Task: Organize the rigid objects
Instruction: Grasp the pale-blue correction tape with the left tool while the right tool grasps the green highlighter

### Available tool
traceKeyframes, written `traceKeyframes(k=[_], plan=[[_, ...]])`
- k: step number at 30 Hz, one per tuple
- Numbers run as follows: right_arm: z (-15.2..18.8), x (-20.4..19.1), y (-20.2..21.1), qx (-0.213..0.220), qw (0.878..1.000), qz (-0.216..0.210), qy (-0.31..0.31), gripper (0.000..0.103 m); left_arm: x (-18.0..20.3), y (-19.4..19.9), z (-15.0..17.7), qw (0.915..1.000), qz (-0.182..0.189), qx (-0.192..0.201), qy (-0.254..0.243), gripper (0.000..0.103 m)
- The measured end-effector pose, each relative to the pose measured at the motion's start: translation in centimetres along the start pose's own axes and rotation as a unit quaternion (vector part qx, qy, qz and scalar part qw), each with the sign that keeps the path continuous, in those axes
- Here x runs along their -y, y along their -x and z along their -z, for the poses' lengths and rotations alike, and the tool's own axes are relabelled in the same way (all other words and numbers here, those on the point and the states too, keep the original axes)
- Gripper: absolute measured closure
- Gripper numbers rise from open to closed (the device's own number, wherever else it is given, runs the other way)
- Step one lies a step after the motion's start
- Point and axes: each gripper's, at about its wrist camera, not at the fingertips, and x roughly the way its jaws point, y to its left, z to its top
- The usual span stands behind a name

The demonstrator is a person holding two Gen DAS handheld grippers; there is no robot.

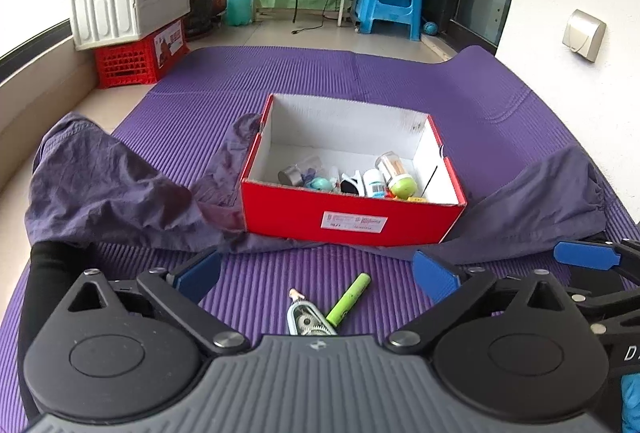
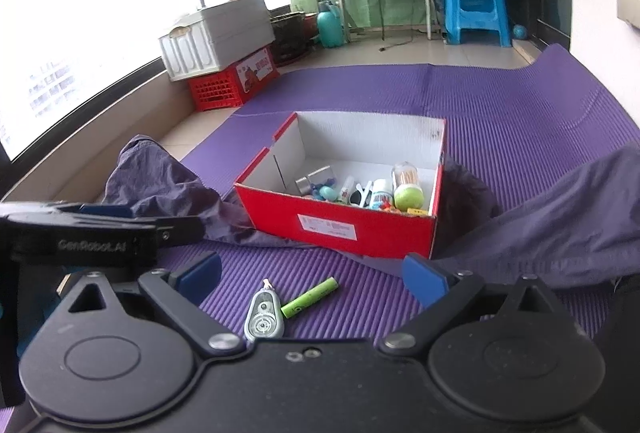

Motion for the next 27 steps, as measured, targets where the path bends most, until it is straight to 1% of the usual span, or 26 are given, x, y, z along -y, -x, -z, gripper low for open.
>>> traceKeyframes(k=[3, 6, 12, 17, 21, 25, 27], plan=[[0.3, 0.2, -0.3, -0.006, 1.0, 0.0, -0.008, 0.003, -0.4, -0.5, 0.7, 0.9999, 0.001, -0.011, 0.004, 0.0], [0.5, 0.3, -0.7, -0.008, 1.0, 0.004, -0.012, 0.002, -0.5, -1.1, 1.4, 0.9998, -0.015, -0.016, 0.001, 0.0], [0.4, 0.5, -2.4, -0.025, 0.999, 0.017, -0.017, 0.002, -1.1, -2.7, 3.1, 0.999, -0.029, -0.033, -0.002, 0.0], [0.7, 0.4, -5.0, -0.053, 0.998, 0.034, -0.013, 0.002, -1.6, -5.1, 4.8, 0.9975, -0.028, -0.065, 0.008, 0.0], [1.2, 0.6, -7.7, -0.085, 0.995, 0.043, -0.031, 0.003, -1.6, -7.1, 6.1, 0.9954, -0.018, -0.092, 0.016, 0.0], [1.4, 0.1, -10.3, -0.109, 0.992, 0.054, -0.027, 0.004, -1.4, -8.8, 6.9, 0.9937, -0.009, -0.108, 0.03, 0.0], [1.5, -0.2, -11.6, -0.12, 0.991, 0.06, -0.021, 0.005, -1.1, -9.6, 7.2, 0.9934, -0.007, -0.112, 0.027, 0.0]])
